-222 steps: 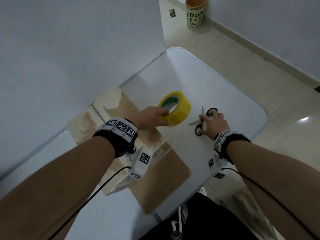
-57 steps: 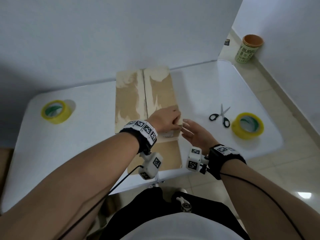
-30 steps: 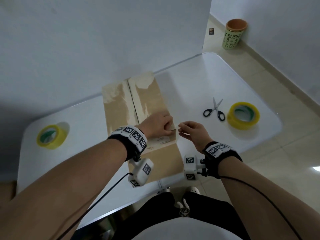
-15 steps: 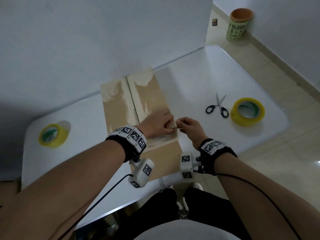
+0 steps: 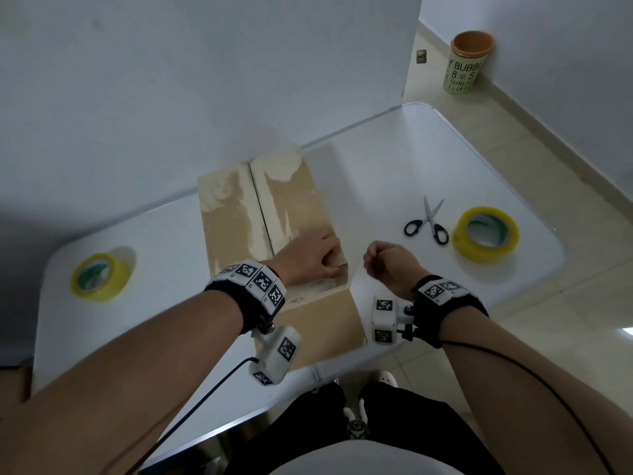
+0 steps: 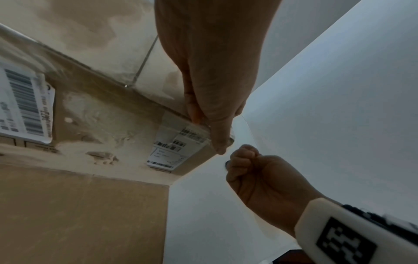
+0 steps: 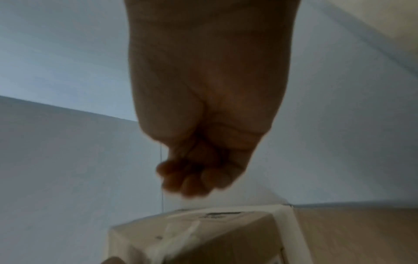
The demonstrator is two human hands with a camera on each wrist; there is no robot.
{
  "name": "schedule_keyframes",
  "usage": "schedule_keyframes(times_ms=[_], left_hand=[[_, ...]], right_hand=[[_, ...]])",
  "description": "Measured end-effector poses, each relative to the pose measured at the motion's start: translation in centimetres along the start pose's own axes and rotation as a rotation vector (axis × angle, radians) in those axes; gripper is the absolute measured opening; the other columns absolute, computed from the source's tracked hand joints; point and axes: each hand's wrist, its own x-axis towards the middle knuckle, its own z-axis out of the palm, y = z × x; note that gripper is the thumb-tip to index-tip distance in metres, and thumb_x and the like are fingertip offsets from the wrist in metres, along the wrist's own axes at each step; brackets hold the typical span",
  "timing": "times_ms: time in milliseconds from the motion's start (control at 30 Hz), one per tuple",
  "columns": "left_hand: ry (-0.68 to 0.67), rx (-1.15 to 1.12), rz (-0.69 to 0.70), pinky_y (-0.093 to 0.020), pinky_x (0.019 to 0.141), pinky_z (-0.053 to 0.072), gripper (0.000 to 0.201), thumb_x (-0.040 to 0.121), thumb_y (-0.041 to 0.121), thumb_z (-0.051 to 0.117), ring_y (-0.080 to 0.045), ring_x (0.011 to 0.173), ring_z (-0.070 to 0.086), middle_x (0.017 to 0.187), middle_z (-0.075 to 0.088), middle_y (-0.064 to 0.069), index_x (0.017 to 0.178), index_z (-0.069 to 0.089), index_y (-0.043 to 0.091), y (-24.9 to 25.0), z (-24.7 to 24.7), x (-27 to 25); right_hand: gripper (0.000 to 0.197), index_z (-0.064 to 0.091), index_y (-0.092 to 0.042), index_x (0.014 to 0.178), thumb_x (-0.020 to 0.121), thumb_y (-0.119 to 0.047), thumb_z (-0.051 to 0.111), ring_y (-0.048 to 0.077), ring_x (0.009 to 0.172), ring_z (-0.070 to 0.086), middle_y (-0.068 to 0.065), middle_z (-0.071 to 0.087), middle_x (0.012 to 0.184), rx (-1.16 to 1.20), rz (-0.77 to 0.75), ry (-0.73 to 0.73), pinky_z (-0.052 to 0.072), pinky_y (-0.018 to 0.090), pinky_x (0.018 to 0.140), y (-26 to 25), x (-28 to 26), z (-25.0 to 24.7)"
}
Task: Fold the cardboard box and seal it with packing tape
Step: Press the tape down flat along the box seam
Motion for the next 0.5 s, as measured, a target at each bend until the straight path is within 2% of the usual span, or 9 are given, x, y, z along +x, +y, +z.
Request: schedule_keyframes(times_ms=[67,133,233,333,433,500], left_hand=[[-0.004,-0.001,0.01,-0.018,0.054,0.025,0.034,0.084,0.041,0.066,-0.01,0.068,0.037,0.085,0.04,0.007,0.076,0.046,0.015,-0.1,-0.1,0.0],[-0.01,0.01,0.007,-0.018,0.054,0.024,0.034,0.084,0.04,0.067,-0.01,0.069,0.037,0.086,0.04,0.006,0.076,0.046,0.014,0.0,0.0,0.0],[-0.009,-0.01,-0.016,-0.022,0.054,0.025,0.034,0.082,0.039,0.068,-0.012,0.07,0.039,0.087,0.041,0.005,0.075,0.043,0.017,-0.1,0.2,-0.2],[-0.01,-0.005,-0.035,-0.023,0.056,0.025,0.035,0.081,0.04,0.068,-0.011,0.07,0.038,0.089,0.042,0.004,0.075,0.042,0.018,-0.1,0.3,-0.3],[-0.026,-0.022,-0.031,-0.023,0.056,0.028,0.035,0.081,0.041,0.067,-0.012,0.07,0.039,0.09,0.043,0.004,0.075,0.043,0.017,0.0,0.0,-0.2],[-0.043,-0.046,-0.011,-0.025,0.059,0.033,0.035,0.08,0.043,0.065,-0.015,0.072,0.041,0.091,0.044,0.003,0.075,0.043,0.017,0.2,-0.1,-0.3]], right_hand=[[0.039,0.038,-0.008,0.06,0.069,0.022,0.016,0.018,0.056,0.043,0.007,0.044,0.059,0.022,0.024,-0.131,0.037,0.022,0.056,-0.4,-0.3,1.2],[0.04,0.037,-0.01,0.061,0.072,0.021,0.014,0.015,0.053,0.037,0.006,0.039,0.06,-0.026,-0.003,-0.159,0.032,0.02,0.054,-0.7,0.0,2.7],[0.042,0.04,-0.012,0.065,0.078,0.02,0.015,0.013,0.051,0.033,0.004,0.038,0.061,-0.058,0.008,-0.126,0.03,0.018,0.048,-0.3,1.0,3.8],[0.039,0.045,-0.011,0.072,0.085,0.019,0.022,0.013,0.055,0.037,0.005,0.042,0.065,-0.079,0.004,-0.084,0.036,0.019,0.053,0.0,1.5,4.0],[0.038,0.048,-0.01,0.08,0.084,0.021,0.026,0.015,0.066,0.046,0.008,0.049,0.076,-0.187,-0.014,-0.044,0.043,0.022,0.061,0.2,1.6,4.0],[0.037,0.05,-0.009,0.08,0.083,0.021,0.027,0.016,0.069,0.049,0.008,0.051,0.078,-0.199,-0.002,-0.005,0.043,0.023,0.063,0.0,1.2,3.4]])
